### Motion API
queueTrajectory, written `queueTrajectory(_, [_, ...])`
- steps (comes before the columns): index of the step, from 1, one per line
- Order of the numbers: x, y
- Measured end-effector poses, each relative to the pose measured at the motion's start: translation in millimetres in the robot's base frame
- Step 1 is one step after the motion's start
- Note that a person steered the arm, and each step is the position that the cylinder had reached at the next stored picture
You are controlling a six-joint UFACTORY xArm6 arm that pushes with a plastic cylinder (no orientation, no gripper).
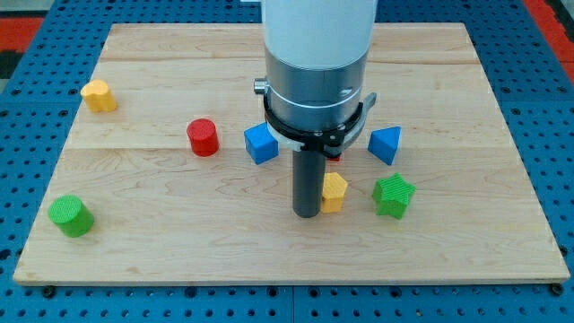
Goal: Push green circle to the left side of the yellow hexagon
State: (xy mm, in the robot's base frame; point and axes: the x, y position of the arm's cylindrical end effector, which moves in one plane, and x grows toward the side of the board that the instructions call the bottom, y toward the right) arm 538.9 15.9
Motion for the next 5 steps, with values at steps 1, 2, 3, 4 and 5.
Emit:
queueTrajectory(1, [-30, -77])
queueTrajectory(2, [-70, -178])
queueTrajectory(3, [-82, -289])
queueTrajectory(4, [-74, -320])
queueTrajectory(5, [-51, -321])
